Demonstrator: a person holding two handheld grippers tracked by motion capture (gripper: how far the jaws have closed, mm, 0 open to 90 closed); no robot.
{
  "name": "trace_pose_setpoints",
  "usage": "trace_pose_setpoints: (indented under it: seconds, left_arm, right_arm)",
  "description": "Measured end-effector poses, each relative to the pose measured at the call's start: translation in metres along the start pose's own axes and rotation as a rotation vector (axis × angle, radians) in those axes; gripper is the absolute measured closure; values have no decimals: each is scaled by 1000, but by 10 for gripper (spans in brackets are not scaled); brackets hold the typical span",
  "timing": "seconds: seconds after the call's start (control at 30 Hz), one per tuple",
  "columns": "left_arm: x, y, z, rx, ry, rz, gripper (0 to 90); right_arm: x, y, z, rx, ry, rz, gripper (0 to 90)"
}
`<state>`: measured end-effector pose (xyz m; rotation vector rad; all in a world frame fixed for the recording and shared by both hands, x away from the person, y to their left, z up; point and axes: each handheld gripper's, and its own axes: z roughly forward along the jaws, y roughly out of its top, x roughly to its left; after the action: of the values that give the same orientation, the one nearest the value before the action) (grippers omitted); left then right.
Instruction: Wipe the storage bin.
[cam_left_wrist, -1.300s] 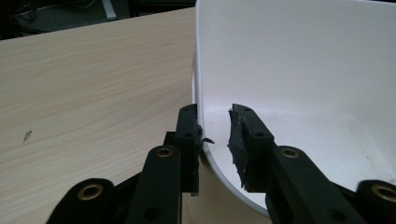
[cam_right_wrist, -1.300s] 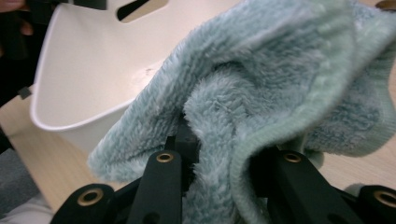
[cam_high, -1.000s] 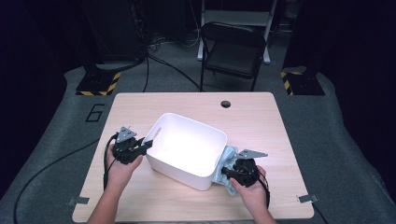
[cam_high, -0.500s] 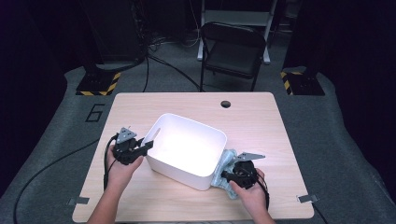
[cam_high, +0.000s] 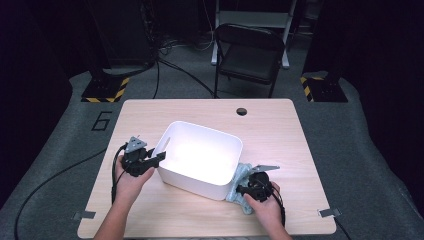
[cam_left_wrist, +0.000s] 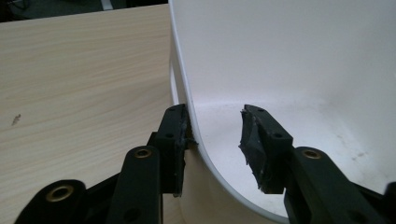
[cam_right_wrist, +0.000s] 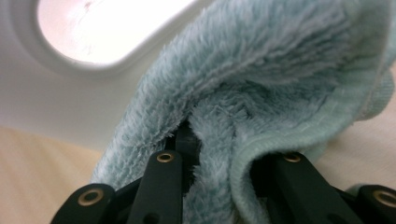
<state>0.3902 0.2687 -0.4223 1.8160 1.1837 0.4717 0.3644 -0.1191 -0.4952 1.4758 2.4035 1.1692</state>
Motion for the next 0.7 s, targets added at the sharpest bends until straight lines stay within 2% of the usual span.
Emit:
trace_pose_setpoints:
  seconds: [0.13,0.23,0.4,0.53,0.63,0.67,0.7]
  left_arm:
    - [5,-1,-4,0,-44,-34,563]
    - [4,-2,-4,-12,-43,-23,554]
    - [4,-1,-4,-5,-42,-13,539]
    - [5,0,-2,0,-45,-12,537]
    - [5,1,-1,-5,-39,-18,536]
    - [4,1,0,-3,-33,-18,542]
    - [4,1,0,3,-27,-16,554]
  right_arm:
    - [-12,6,4,-55,-24,27,719]
    - [-17,9,2,-73,-24,40,716]
    - [-15,6,-6,-49,4,48,714]
    - [-6,3,-10,2,28,19,714]
    - [-2,2,-10,15,29,-10,713]
    - [1,1,-12,19,37,18,714]
    - [1,1,-14,5,51,15,714]
